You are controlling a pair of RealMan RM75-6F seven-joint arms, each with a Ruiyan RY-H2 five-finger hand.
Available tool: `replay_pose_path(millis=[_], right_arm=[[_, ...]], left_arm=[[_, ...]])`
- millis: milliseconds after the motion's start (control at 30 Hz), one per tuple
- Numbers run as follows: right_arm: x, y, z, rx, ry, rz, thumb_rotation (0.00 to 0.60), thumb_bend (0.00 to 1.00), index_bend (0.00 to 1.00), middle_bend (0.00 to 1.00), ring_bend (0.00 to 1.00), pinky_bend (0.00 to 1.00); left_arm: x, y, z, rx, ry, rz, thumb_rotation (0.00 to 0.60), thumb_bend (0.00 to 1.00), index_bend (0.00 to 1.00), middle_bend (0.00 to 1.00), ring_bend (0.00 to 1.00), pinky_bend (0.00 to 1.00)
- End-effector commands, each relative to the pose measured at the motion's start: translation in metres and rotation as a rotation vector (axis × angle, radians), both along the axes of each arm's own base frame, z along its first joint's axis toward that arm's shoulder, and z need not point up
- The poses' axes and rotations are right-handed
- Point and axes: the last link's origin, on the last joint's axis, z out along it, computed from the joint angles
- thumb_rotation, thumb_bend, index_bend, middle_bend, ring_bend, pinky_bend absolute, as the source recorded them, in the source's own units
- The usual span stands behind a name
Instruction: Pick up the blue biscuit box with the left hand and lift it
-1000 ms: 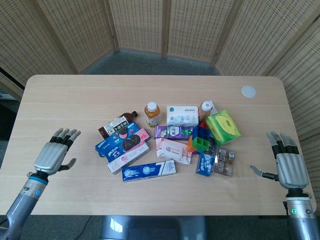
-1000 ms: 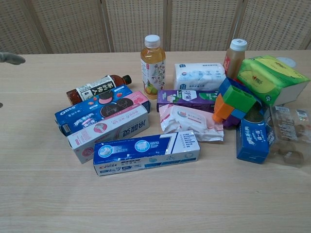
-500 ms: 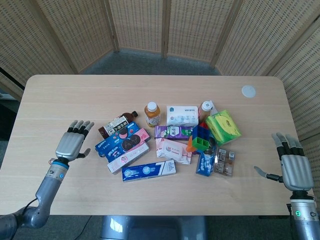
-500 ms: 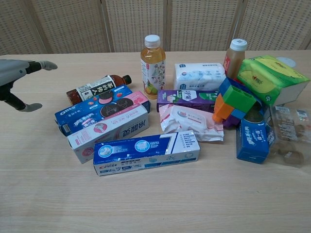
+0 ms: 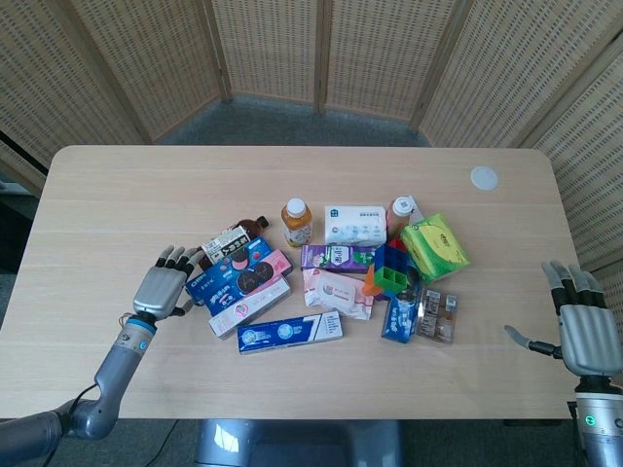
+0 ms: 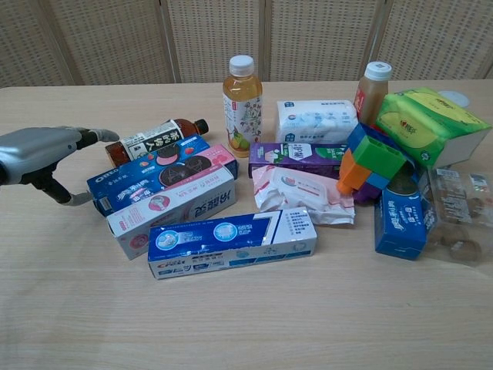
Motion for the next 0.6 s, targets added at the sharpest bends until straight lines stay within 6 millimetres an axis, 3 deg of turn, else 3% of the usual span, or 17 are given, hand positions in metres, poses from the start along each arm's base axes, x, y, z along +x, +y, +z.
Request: replay_pose_path(millis=[33, 600], right_arm=[[0.000, 0.000, 0.000, -0.001, -0.002, 0.001, 0.314, 0.03, 0.00, 0.00, 0.00, 0.00], [-0.002, 0.001, 0.001, 0.002, -0.012, -0.006, 0.316, 0.03, 0.00, 0.00, 0.00, 0.00]], left_arm=[[-0.001, -0.005, -0.003, -0.007, -0.005, -0.005, 0.600, 0.36, 0.00, 0.00, 0.00, 0.00], [-0.001, -0.012, -0.026, 0.099, -0.075, -0.069, 0.600, 0.34, 0.00, 0.00, 0.00, 0.00]])
